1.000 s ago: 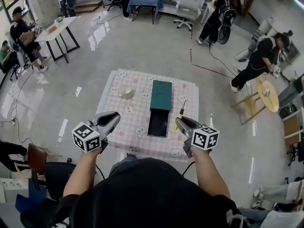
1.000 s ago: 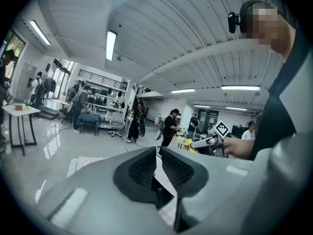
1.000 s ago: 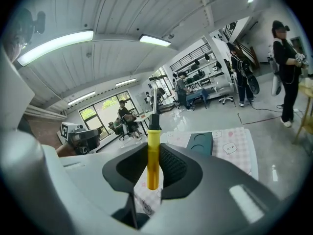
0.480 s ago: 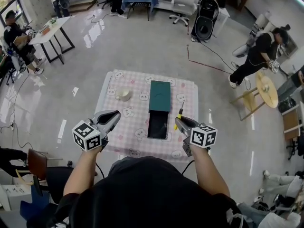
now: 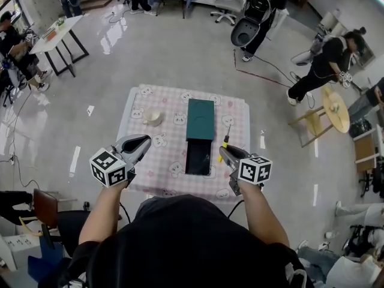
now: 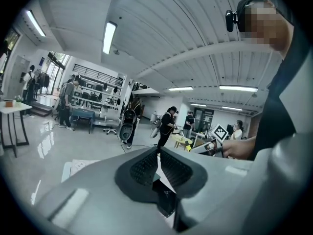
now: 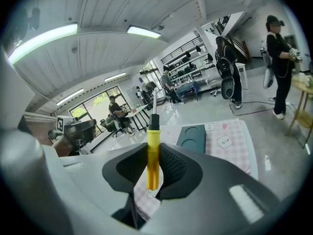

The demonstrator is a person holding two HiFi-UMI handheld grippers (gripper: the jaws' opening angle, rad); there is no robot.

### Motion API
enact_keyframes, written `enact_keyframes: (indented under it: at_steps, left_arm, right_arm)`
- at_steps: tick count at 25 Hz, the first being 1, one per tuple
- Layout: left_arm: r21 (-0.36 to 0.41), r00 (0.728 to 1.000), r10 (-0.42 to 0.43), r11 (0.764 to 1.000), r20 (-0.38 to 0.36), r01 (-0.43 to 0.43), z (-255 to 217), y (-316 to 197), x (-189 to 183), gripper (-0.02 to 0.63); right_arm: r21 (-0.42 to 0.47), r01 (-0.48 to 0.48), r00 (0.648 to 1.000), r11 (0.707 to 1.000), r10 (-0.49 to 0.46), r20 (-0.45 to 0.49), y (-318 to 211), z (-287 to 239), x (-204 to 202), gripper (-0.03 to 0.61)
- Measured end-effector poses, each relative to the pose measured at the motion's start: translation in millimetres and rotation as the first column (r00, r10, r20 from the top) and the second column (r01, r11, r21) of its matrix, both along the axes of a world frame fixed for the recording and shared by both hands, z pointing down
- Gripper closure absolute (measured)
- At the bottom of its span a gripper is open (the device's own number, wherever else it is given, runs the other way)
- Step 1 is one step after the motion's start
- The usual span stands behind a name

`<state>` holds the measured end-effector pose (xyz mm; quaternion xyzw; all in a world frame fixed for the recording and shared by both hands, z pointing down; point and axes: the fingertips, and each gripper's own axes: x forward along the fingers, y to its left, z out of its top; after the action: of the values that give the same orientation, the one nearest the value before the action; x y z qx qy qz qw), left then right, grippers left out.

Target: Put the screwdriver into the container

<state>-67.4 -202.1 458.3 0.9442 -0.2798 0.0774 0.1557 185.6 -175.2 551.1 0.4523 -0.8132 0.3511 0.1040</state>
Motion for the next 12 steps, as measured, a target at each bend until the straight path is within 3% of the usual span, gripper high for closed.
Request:
enact_keyframes:
  at_steps: [12]
  left_arm:
    - [-0.012,1.0,0.008,1.0,-0.003,-0.008,4.5,-25.1,0.0,0.603]
  right_arm:
    - [-0.02,-0.013,1.0,1.0,0.013,0.0,-20.1,8.2,0.7,0.474]
